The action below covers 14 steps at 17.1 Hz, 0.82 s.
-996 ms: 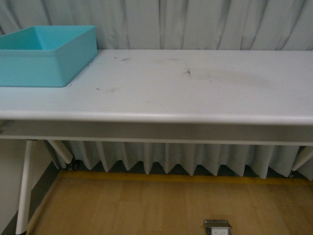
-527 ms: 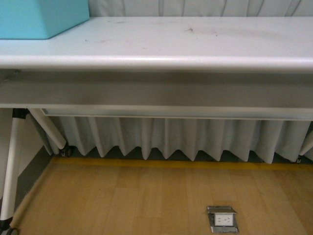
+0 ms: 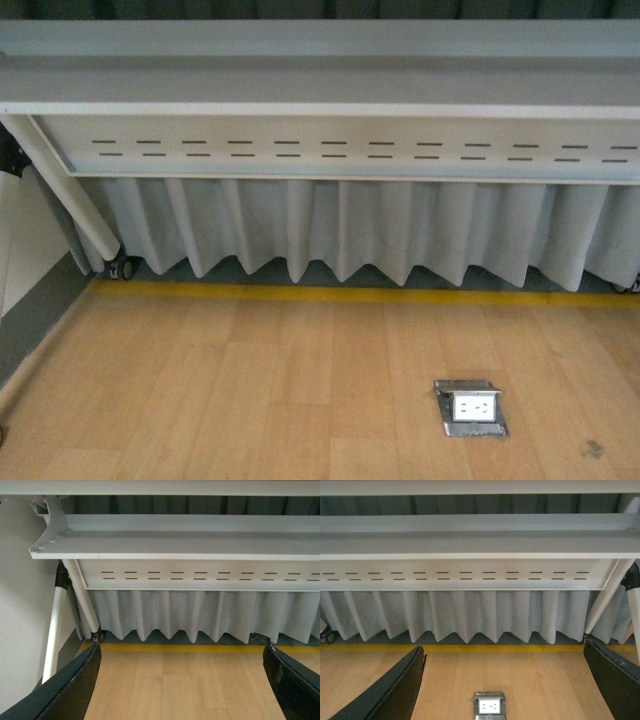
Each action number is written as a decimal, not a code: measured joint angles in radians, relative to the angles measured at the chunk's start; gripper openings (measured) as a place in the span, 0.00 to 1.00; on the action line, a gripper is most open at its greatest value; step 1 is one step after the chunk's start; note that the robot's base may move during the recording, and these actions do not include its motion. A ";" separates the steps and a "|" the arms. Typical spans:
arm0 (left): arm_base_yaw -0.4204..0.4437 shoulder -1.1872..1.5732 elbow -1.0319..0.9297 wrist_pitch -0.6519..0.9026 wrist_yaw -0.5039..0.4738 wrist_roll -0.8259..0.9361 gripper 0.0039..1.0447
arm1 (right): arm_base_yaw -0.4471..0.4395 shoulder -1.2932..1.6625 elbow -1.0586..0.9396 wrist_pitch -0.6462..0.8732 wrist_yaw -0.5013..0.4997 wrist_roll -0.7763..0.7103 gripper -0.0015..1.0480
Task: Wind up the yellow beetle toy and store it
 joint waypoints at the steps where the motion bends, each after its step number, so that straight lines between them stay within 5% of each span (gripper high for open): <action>1: 0.000 0.000 0.000 -0.001 -0.002 0.000 0.94 | 0.000 0.000 0.000 0.000 -0.001 0.000 0.94; 14: 0.000 0.000 0.000 -0.002 -0.001 0.000 0.94 | 0.000 0.000 0.000 -0.001 0.000 0.000 0.94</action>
